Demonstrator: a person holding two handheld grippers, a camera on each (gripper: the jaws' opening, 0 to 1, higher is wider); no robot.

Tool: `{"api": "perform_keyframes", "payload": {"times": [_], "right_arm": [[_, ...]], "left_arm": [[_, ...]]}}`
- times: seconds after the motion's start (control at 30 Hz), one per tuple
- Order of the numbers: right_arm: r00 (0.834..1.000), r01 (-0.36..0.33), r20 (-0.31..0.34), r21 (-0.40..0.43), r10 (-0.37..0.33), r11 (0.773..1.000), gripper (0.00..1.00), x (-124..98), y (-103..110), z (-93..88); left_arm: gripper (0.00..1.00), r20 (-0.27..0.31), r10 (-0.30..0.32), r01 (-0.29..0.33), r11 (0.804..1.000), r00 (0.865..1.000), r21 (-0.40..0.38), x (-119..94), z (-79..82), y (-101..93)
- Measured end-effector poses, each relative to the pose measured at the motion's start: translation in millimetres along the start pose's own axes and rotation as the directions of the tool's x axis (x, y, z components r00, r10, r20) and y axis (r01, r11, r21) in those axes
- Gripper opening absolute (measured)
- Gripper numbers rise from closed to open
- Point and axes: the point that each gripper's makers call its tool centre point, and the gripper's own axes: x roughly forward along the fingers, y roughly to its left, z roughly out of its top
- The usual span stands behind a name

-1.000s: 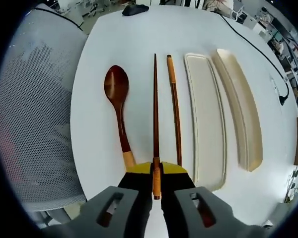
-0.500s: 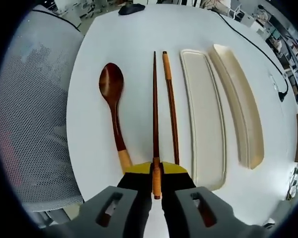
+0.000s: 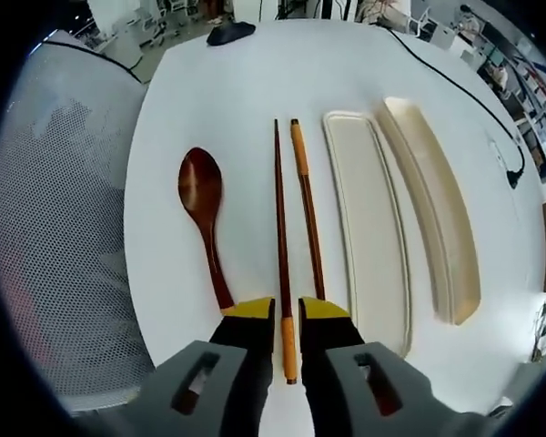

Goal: Arrange the utensils inside the cutlery case until each visible utensil rests in its matching compartment.

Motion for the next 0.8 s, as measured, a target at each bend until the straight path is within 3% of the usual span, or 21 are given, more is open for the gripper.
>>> {"api": "perform_keyframes", "payload": {"times": [0.13, 0.27, 0.5, 0.6, 0.8], "right_arm": [[1.0, -0.003, 0.001, 0.0, 0.003, 1.0, 0.06, 5, 1, 5.9], [0.999, 0.009, -0.053, -0.079, -0.013, 0.997, 0.04, 11, 3, 4.3], [0.995, -0.003, -0.096, -0.036, -0.001, 0.999, 0.01, 10, 2, 7.5], [0.989, 0.001, -0.147, -0.075, -0.012, 0.997, 0.0, 11, 4, 8.0], [0.991, -0.007, -0.132, -0.092, -0.006, 0.996, 0.0, 6, 8, 11.9]], "left_arm": [[0.78, 0.0, 0.002, -0.002, 1.0, 1.0, -0.003, -1, -0.5, 0.6], [0.78, -0.001, 0.007, -0.007, 1.0, 1.0, -0.006, -1, -0.9, 2.4], [0.78, 0.002, 0.011, -0.011, 1.0, 1.0, -0.01, -2, -0.9, 5.1], [0.78, 0.003, 0.013, -0.013, 1.0, 1.0, -0.018, 0, -1.8, 7.0], [0.78, 0.012, 0.013, -0.012, 1.0, 1.0, -0.016, 0, 1.1, 8.8]]}}
